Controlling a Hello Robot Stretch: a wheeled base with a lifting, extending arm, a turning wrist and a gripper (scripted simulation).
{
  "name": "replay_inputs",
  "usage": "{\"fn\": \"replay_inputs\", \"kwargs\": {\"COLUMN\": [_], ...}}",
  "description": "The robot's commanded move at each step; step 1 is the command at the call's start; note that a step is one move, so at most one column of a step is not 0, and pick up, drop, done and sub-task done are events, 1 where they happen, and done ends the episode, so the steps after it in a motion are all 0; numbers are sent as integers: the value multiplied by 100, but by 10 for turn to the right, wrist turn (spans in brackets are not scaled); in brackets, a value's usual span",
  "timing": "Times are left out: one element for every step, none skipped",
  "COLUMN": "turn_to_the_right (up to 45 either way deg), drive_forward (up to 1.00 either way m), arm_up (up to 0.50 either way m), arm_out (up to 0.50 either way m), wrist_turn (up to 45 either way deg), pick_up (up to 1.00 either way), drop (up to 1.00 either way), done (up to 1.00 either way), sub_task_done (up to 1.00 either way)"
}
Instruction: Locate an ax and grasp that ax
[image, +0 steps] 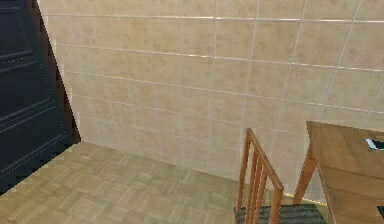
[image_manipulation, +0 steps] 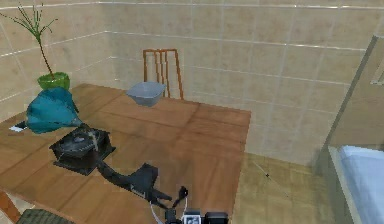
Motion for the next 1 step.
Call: {"fn": "replay_inputs", "kwargs": {"turn_to_the_right": [0], "drive_forward": [0], "arm_up": [0], "arm_out": [0], "wrist_turn": [0], "pick_up": [0], "drop": [0], "done": [100], "sub_task_done": [0]}}
